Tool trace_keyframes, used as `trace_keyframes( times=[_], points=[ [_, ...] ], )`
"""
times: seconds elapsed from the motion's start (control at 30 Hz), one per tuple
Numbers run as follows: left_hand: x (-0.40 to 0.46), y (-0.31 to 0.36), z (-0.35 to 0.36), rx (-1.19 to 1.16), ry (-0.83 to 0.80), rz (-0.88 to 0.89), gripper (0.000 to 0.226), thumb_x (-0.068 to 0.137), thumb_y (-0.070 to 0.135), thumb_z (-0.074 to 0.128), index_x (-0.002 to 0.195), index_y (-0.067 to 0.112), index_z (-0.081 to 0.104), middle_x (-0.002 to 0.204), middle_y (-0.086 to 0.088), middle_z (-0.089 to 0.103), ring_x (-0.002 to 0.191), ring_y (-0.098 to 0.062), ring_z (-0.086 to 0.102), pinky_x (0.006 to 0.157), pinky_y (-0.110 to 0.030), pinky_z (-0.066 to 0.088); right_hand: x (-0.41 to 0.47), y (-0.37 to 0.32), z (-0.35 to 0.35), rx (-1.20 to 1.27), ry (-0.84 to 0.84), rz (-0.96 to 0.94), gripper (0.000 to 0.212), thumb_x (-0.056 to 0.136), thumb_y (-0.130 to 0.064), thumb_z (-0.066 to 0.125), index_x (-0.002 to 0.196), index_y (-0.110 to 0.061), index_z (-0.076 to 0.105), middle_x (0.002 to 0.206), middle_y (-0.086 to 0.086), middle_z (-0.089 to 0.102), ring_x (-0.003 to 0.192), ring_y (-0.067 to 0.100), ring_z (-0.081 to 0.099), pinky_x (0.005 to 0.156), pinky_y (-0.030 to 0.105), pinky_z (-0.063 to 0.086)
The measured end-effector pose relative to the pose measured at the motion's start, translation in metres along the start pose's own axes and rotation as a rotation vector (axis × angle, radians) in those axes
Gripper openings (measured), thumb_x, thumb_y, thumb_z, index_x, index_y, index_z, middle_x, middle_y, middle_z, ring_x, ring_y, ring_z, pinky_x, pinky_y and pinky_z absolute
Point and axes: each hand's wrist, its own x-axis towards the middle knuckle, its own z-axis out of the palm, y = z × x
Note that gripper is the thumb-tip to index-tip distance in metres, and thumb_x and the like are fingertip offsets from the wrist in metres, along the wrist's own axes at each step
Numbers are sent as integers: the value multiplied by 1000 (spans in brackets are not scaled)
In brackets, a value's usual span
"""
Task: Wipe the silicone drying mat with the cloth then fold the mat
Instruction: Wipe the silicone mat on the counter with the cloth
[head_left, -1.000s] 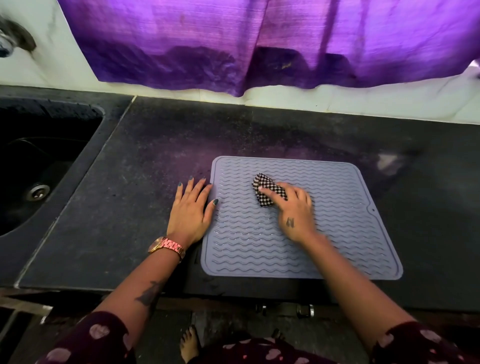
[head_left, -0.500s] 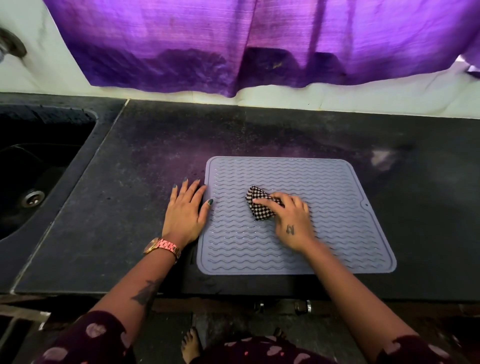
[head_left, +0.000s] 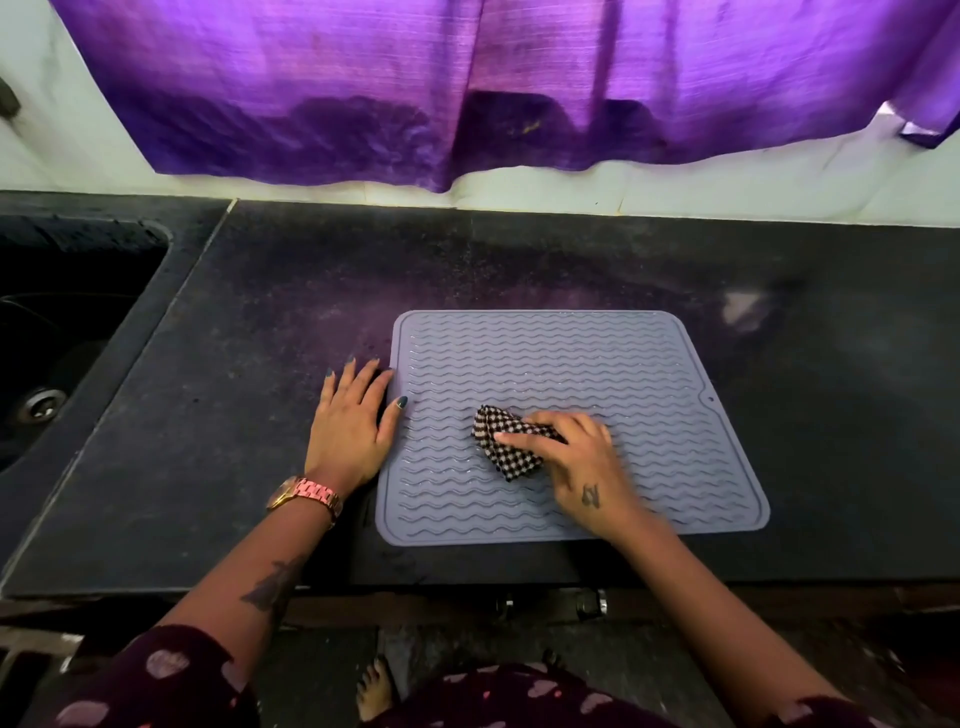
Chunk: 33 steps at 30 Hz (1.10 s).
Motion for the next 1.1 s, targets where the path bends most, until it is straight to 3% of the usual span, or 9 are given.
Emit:
trace_keyframes(
  times=[0.07, 0.17, 0.27, 0.37, 0.53, 0.73, 0.93, 1.1],
  points=[
    [0, 0, 0, -6, 6, 1, 64, 93, 50, 16, 142, 16, 38, 152, -6, 31, 145, -26, 15, 119, -39, -1, -22, -2, 4, -30, 26, -7, 59, 79, -7, 37, 123, -42, 55, 125, -3, 56, 109, 19, 43, 86, 36, 32],
    [1, 0, 0, 6, 4, 8, 63, 93, 49, 17, 142, 15, 38, 152, -6, 32, 145, -26, 16, 119, -40, 0, -30, -6, 7, -48, 33, -11, 63, 78, 1, 49, 125, -42, 55, 127, -1, 55, 110, 23, 45, 93, 40, 33],
    [0, 1, 0, 23, -1, 21, 62, 93, 48, 18, 142, 14, 38, 152, -7, 32, 145, -26, 16, 119, -40, 0, -20, -5, -1, 32, 6, 11, 66, 75, 7, 50, 119, -40, 61, 122, -4, 58, 106, 23, 48, 89, 39, 34],
    [0, 1, -1, 30, 3, 19, 63, 93, 49, 17, 142, 15, 39, 152, -7, 32, 144, -27, 16, 119, -39, 0, -33, 0, -7, 73, 53, -29, 61, 76, -1, 41, 118, -43, 59, 121, -8, 58, 104, 17, 47, 83, 34, 34],
    [1, 1, 0, 24, 2, 12, 68, 91, 52, 14, 141, 14, 39, 152, -8, 33, 144, -28, 17, 119, -40, 0, -61, 1, 1, 4, 64, -69, 67, 75, 5, 57, 120, -44, 58, 124, -7, 56, 107, 16, 43, 88, 33, 32],
    [-1, 2, -3, -9, 22, 16, 72, 90, 55, 12, 138, 12, 44, 149, -10, 37, 142, -31, 22, 119, -42, 6, -70, 10, -7, 18, 98, -95, 69, 71, 5, 55, 119, -44, 57, 123, -7, 58, 107, 17, 47, 87, 34, 35],
    [-1, 3, -3, -16, 18, 16, 75, 89, 56, 12, 138, 12, 45, 149, -11, 37, 142, -31, 22, 119, -43, 7, -76, 14, -13, 32, 107, -84, 56, 80, -2, 49, 119, -41, 60, 123, -6, 59, 106, 20, 52, 86, 39, 40],
    [0, 3, -3, 17, -17, 6, 74, 89, 58, 13, 141, 13, 40, 152, -9, 32, 144, -29, 18, 119, -42, 4, -69, 29, -25, 19, 179, -38, 64, 73, 3, 49, 122, -39, 55, 120, -5, 59, 105, 20, 51, 84, 37, 39]
  ],
)
